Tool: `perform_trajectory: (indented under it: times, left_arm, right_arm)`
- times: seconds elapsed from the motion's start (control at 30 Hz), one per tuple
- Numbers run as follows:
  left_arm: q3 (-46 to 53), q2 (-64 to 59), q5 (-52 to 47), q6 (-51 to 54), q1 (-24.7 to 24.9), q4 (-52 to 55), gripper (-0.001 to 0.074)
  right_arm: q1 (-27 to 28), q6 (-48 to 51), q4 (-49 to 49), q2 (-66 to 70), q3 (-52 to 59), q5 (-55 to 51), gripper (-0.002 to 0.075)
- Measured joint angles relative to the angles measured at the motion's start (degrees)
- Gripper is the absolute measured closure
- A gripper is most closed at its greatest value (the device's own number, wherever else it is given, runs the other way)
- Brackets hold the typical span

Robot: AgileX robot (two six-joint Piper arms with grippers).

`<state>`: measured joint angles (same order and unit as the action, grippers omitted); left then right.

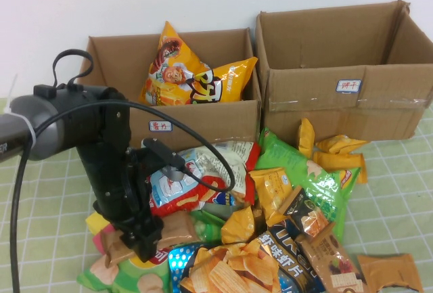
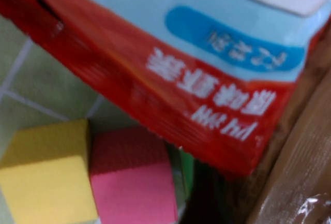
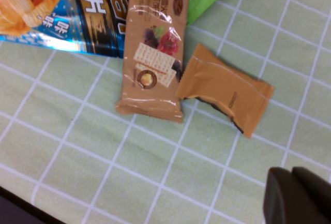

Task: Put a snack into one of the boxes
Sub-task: Pick up the biscuit, then place the biscuit in the biscuit box

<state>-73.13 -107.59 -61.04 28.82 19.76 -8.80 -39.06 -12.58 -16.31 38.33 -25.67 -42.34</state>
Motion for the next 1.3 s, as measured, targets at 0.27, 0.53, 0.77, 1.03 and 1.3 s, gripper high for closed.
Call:
perform_trajectory:
  times: [0.27,0.53,0.77,1.03,1.3]
  left_arm:
    - [-5.19,-0.49,-6.98,-2.43,0.00,0.00,0.0274]
    - [-17.07,1.98,-8.88,-3.38,0.00,-4.14,0.0274]
    - [-31.83,2.83,-5.91,-3.40,0.00,-15.78,0.0274]
    - [-34.86,-0.95,24.39,15.81,1.94,-49.28,0.0275]
    - [-35.55,-12.22,51.59,66.13,9.12,-85.10,0.0272]
  right_arm:
    - [0.00,0.00,-0.31,0.00,0.00,0.73,0.0728]
    - [0.00,0.00,-0.70,0.00,0.03,0.82,0.0728]
    - [0.00,0.00,-0.94,0.00,0.14,2.32,0.0728]
    - [0.00,0.00,-1.65,0.00,0.26,2.96,0.0728]
    - [0.00,0.00,-2.58,0.00,0.46,3.18,0.0728]
